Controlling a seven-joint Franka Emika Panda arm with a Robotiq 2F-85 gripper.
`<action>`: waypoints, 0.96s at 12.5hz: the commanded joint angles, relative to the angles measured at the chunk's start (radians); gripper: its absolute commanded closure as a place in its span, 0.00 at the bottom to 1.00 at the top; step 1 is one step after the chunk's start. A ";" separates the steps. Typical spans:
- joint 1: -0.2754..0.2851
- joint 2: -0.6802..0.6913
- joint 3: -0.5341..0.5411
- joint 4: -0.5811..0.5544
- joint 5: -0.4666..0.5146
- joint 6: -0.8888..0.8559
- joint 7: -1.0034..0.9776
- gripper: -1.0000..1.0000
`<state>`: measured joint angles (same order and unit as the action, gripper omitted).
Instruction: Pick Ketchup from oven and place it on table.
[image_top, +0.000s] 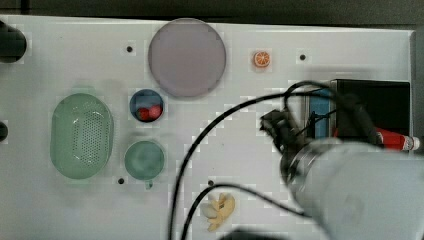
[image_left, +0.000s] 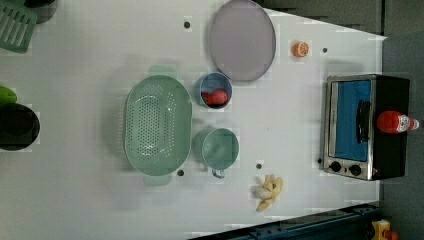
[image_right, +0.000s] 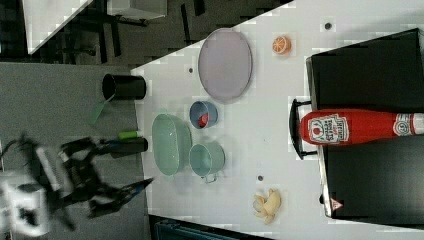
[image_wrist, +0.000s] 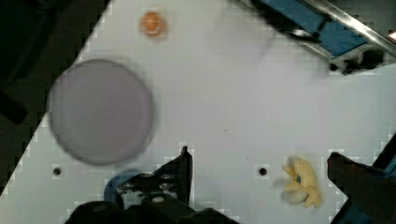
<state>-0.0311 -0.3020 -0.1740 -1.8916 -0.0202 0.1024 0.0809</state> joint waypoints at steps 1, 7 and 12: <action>-0.023 0.086 -0.133 -0.041 0.013 0.031 0.000 0.00; -0.040 0.341 -0.369 -0.013 0.012 0.378 0.000 0.00; -0.071 0.535 -0.404 0.043 0.136 0.412 0.003 0.00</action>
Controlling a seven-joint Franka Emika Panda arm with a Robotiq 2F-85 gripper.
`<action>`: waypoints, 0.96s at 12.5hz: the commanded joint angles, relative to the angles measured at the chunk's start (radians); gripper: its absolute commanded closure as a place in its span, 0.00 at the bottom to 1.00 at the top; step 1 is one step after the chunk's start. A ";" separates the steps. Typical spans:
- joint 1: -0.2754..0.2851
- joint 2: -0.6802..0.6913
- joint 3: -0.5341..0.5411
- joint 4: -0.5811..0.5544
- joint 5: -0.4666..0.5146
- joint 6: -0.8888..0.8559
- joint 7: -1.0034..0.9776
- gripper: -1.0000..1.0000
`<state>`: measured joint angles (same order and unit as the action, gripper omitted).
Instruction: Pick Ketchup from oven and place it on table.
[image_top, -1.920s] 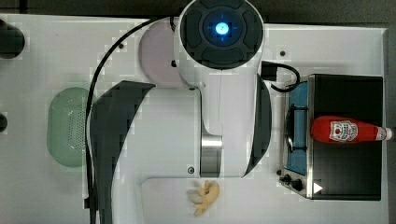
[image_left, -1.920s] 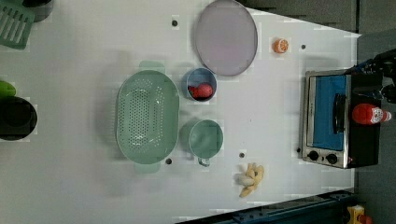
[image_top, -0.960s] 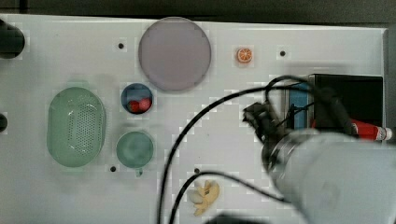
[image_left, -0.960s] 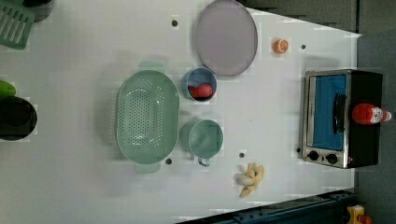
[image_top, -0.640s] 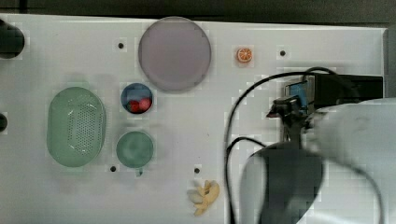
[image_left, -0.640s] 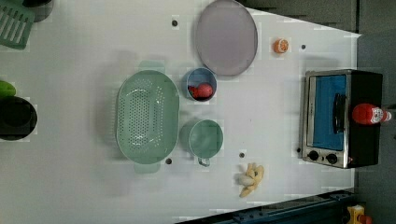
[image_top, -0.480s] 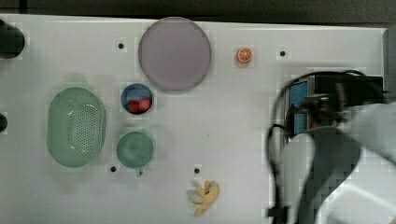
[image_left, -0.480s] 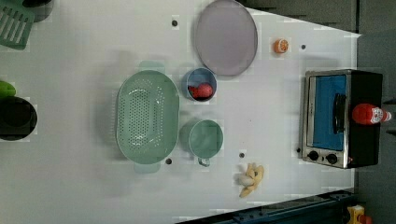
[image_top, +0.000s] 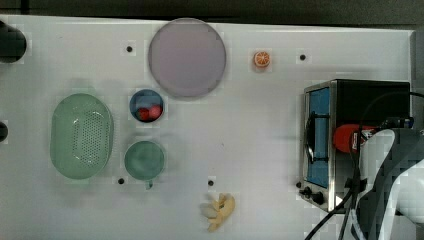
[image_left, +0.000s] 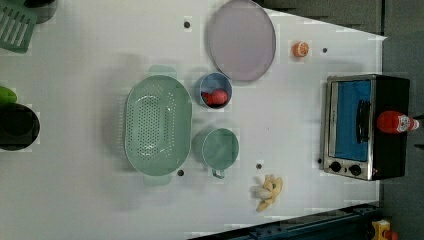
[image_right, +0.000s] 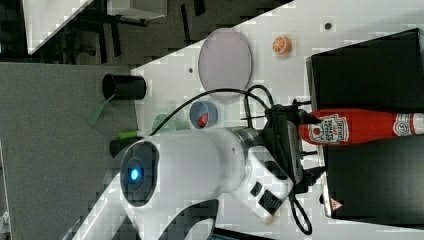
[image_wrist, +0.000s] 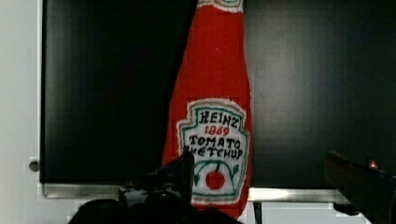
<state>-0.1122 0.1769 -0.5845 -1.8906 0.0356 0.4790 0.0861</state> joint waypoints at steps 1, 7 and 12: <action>0.006 0.088 0.007 0.042 0.084 0.082 -0.002 0.00; -0.004 0.163 0.008 0.035 0.139 0.108 -0.002 0.17; 0.018 0.130 0.015 0.105 0.128 0.093 -0.004 0.38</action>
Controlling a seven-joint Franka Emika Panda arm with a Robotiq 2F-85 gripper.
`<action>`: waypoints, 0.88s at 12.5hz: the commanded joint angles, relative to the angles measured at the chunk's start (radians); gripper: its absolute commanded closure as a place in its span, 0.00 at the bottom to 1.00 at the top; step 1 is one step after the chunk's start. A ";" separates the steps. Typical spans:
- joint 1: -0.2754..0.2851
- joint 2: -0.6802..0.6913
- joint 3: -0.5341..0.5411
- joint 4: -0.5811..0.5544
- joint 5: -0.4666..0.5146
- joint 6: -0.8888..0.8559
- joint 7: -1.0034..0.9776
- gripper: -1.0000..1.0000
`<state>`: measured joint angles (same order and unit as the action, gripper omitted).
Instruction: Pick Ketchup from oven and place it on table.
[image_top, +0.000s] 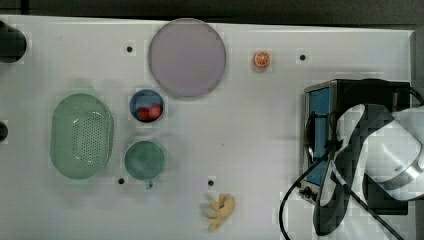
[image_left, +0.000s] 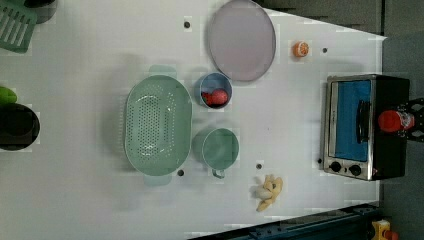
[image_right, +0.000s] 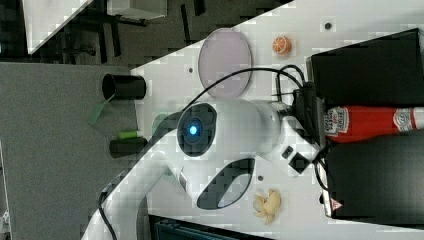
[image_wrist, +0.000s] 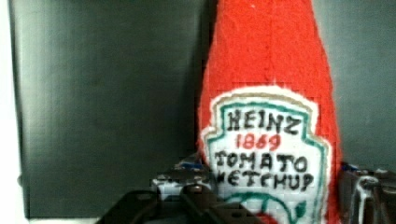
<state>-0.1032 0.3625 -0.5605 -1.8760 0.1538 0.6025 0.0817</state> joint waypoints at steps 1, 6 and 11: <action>0.023 -0.078 -0.009 0.133 0.001 -0.060 -0.001 0.38; 0.158 -0.223 0.040 0.289 -0.091 -0.423 -0.001 0.38; 0.247 -0.267 0.281 0.276 -0.099 -0.474 0.007 0.38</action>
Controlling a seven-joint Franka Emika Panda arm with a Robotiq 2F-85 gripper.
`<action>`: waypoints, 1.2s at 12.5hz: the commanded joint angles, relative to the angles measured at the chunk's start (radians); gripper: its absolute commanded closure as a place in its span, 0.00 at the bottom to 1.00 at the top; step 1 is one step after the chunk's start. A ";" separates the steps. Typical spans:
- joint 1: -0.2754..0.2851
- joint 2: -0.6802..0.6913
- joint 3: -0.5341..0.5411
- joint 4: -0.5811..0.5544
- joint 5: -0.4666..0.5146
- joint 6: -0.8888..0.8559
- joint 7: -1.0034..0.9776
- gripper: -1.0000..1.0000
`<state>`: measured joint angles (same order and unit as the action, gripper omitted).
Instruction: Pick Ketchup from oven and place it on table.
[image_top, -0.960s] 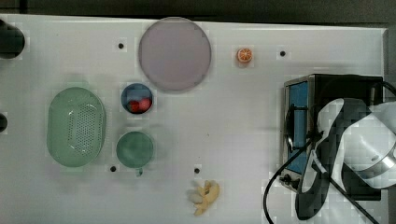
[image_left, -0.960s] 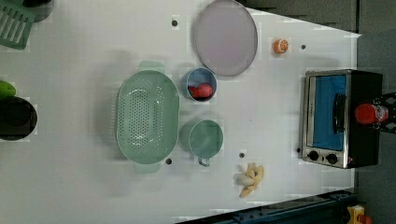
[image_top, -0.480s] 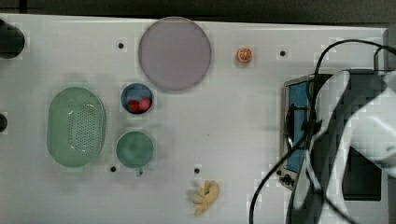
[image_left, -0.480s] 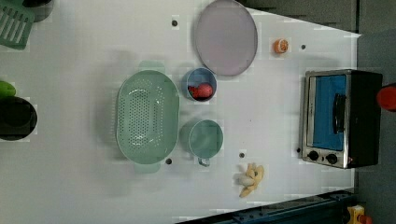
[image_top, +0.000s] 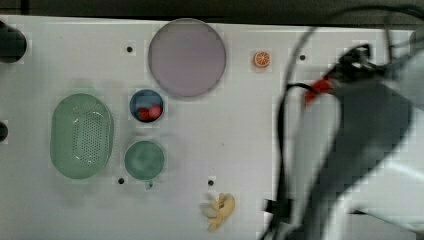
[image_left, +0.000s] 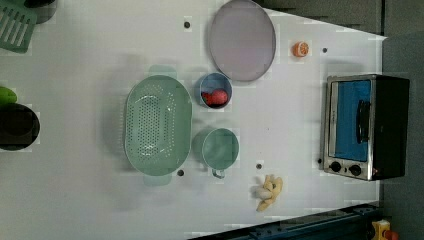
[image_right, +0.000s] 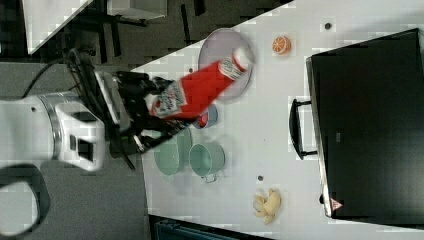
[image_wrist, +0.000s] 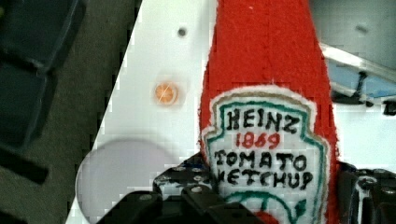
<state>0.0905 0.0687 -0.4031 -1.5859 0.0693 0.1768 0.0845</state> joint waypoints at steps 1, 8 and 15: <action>0.056 0.026 0.146 -0.025 -0.015 -0.047 0.010 0.38; 0.062 0.031 0.202 -0.492 -0.058 0.306 0.028 0.38; 0.071 0.186 0.207 -0.678 -0.056 0.627 0.028 0.38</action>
<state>0.1466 0.2825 -0.1731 -2.2812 -0.0012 0.7847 0.0895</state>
